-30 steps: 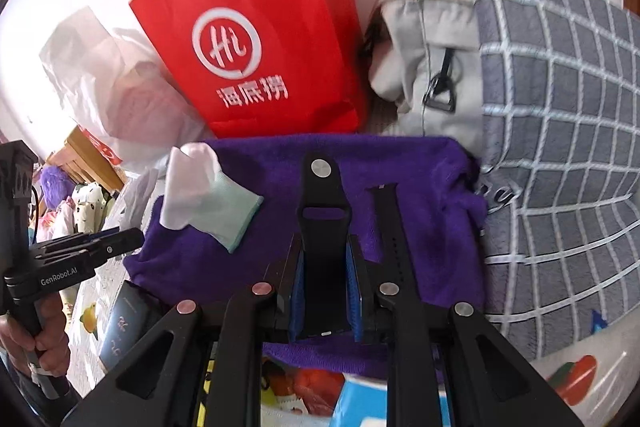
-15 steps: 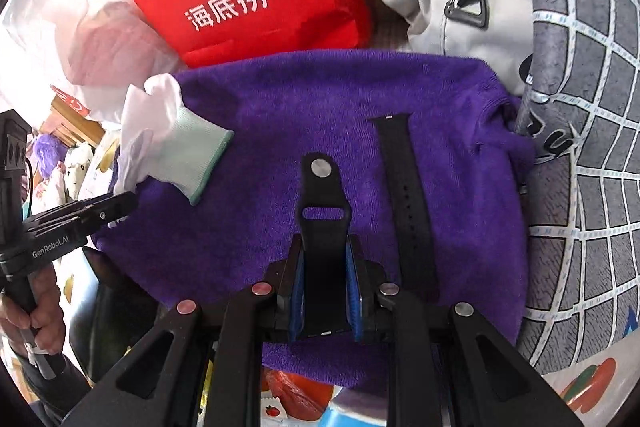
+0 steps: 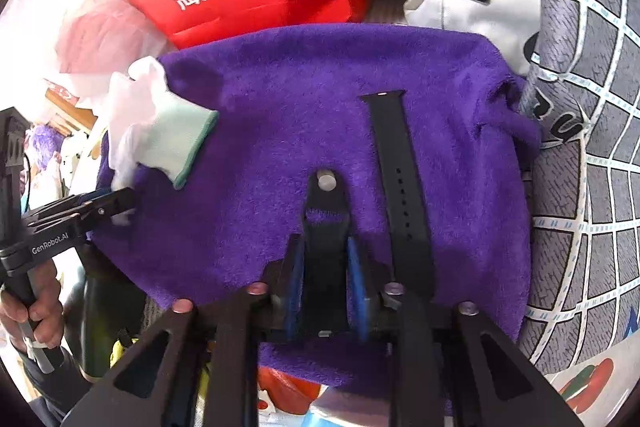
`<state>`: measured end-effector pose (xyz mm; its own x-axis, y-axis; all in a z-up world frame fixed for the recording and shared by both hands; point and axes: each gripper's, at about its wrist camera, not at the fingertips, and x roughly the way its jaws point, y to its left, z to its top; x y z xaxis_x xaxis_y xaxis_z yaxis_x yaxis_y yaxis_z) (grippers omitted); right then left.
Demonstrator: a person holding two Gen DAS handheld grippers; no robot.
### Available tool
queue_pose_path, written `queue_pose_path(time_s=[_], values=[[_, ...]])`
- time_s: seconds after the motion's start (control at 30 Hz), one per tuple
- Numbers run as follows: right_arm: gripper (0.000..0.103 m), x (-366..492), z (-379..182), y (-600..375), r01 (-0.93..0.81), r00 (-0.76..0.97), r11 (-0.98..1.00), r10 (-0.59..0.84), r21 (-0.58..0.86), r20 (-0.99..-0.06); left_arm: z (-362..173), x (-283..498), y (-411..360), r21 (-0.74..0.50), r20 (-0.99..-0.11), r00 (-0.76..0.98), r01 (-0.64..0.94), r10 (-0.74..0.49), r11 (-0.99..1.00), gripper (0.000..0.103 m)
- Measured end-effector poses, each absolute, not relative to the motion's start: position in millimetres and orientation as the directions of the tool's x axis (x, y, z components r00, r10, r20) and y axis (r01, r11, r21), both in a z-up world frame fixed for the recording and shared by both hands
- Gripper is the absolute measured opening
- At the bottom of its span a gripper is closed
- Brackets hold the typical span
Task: Organize soft objects
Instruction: 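Release the band onto the towel with the right gripper while the left gripper releases the tissue there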
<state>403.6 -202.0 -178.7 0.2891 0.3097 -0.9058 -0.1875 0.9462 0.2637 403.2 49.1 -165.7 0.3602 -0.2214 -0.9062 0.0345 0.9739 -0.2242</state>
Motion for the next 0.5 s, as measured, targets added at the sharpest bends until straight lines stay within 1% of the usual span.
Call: queue_pose_path(time_s=[0.03, 0.1, 0.23, 0.4, 0.5], values=[[0.047, 403.2, -177.3, -201.2, -0.193, 0.292, 0.944, 0.316, 0.268, -0.903, -165.1, 402.0, 48.2, -0.235, -0.905, 0.357, 0.036, -0.232, 0.971, 0.057], [0.052, 400.8, -171.5, -199.8, -0.208, 0.311, 0.943, 0.316, 0.26, -0.896, -161.7, 400.4, 47.0, -0.233, -0.903, 0.362, 0.043, -0.233, 0.971, 0.058], [0.053, 392.9, -153.7, -197.0, -0.212, 0.367, 0.953, 0.284, 0.217, -0.886, -150.5, 391.1, 46.5, -0.207, -0.898, 0.386, 0.049, -0.21, 0.977, 0.06], [0.053, 367.9, -129.3, -203.4, -0.206, 0.433, 0.936, 0.35, 0.287, -0.83, -137.1, 372.0, 53.8, -0.216, -0.891, 0.4, 0.044, -0.215, 0.975, 0.061], [0.053, 345.9, -121.3, -200.6, -0.217, 0.449, 0.931, 0.361, 0.292, -0.817, -129.7, 359.8, 60.3, -0.227, -0.886, 0.41, 0.028, -0.219, 0.973, 0.061]])
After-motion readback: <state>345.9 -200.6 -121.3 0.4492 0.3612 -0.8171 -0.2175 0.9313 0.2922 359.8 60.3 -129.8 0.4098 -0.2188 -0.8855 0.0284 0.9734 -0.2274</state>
